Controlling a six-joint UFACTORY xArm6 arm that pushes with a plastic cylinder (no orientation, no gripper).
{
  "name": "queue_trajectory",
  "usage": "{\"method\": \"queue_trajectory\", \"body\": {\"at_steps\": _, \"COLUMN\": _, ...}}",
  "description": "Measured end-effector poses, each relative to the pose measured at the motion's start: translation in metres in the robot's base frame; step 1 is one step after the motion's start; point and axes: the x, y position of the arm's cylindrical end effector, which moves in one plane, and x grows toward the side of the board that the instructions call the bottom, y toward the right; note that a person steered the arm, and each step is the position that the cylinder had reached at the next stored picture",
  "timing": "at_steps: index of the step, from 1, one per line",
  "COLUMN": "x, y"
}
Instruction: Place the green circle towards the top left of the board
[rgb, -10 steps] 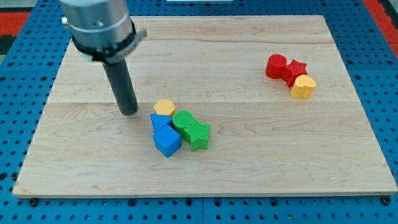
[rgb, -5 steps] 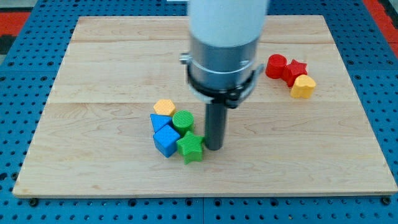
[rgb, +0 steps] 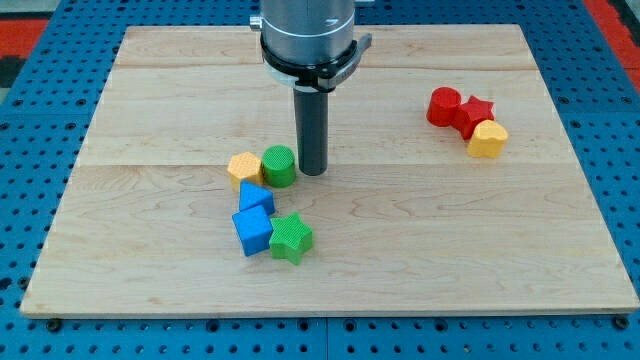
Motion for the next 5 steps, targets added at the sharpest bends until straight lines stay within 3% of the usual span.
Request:
{"method": "queue_trajectory", "body": {"at_steps": 2, "x": 0.033, "y": 0.025}}
{"method": "queue_trajectory", "body": {"at_steps": 4, "x": 0.008, "y": -0.003}}
{"method": "queue_trajectory", "body": {"at_steps": 5, "x": -0.013, "y": -0.053}}
